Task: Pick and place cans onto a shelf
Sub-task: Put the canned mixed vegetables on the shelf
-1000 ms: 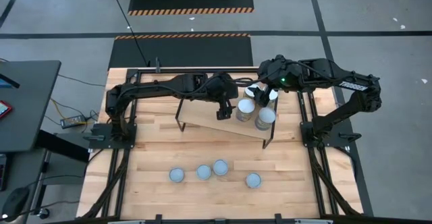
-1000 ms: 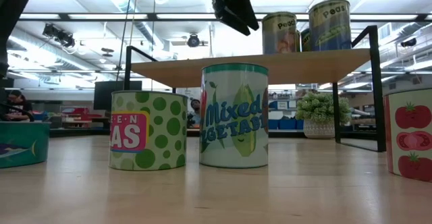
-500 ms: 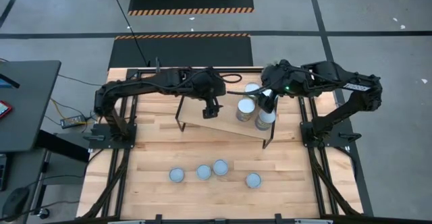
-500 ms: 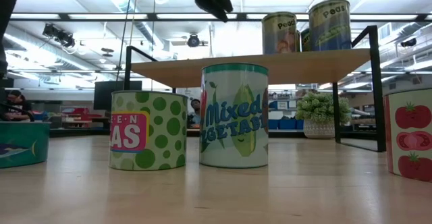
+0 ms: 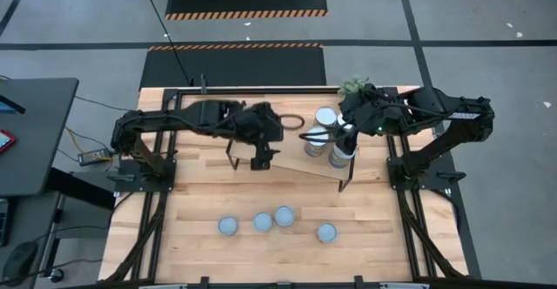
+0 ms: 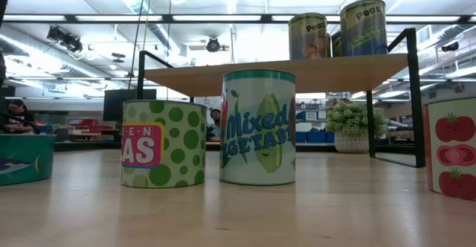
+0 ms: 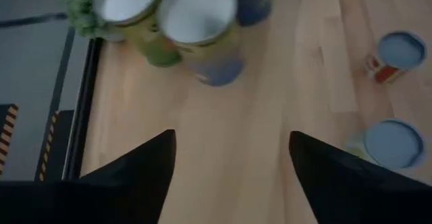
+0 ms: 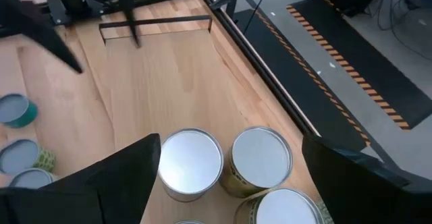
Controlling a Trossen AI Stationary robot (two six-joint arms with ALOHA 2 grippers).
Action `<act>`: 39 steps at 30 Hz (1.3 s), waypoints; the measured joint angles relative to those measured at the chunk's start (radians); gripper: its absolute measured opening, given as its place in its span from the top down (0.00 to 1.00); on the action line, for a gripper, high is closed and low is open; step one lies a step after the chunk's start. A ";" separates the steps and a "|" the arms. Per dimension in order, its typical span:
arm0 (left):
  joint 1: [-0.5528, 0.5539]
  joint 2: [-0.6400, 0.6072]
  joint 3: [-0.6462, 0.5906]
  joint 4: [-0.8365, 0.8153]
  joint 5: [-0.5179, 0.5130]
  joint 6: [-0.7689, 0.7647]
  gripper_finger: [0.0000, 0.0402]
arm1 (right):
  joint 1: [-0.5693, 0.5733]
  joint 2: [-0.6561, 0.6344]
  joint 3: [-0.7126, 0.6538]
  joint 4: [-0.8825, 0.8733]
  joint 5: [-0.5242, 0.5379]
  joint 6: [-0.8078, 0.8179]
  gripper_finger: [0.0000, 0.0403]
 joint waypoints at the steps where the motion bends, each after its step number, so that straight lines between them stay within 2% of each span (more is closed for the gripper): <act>1: -0.017 -0.001 -0.017 0.011 -0.015 -0.004 0.30 | 0.003 0.000 0.000 -0.001 0.005 0.003 0.09; 4: -0.071 -0.029 -0.111 0.034 -0.064 -0.020 0.35 | 0.011 0.000 0.000 -0.012 0.015 0.019 0.09; 7: -0.123 -0.112 -0.223 0.120 -0.089 -0.065 0.41 | 0.015 -0.001 0.000 -0.012 0.017 0.037 0.09; 12: -0.195 -0.236 -0.366 0.179 -0.092 -0.156 0.49 | 0.017 0.000 0.000 -0.008 0.018 0.046 0.09; 19: -0.312 -0.357 -0.479 0.181 -0.092 -0.264 0.55 | 0.021 0.018 0.000 -0.003 -0.002 0.037 0.09; 23: -0.397 -0.389 -0.512 0.179 -0.053 -0.323 0.56 | 0.033 0.052 0.000 0.003 -0.042 0.020 0.09; 31: -0.586 -0.361 -0.519 0.164 -0.024 -0.531 0.54 | 0.065 0.100 -0.001 0.027 -0.067 0.052 0.09; 35: -0.680 -0.316 -0.517 0.161 -0.026 -0.618 0.50 | 0.085 0.104 -0.001 0.032 -0.069 0.054 0.09; 39: -0.740 -0.234 -0.518 0.164 -0.070 -0.787 0.42 | 0.106 0.103 -0.001 0.033 -0.062 0.054 0.09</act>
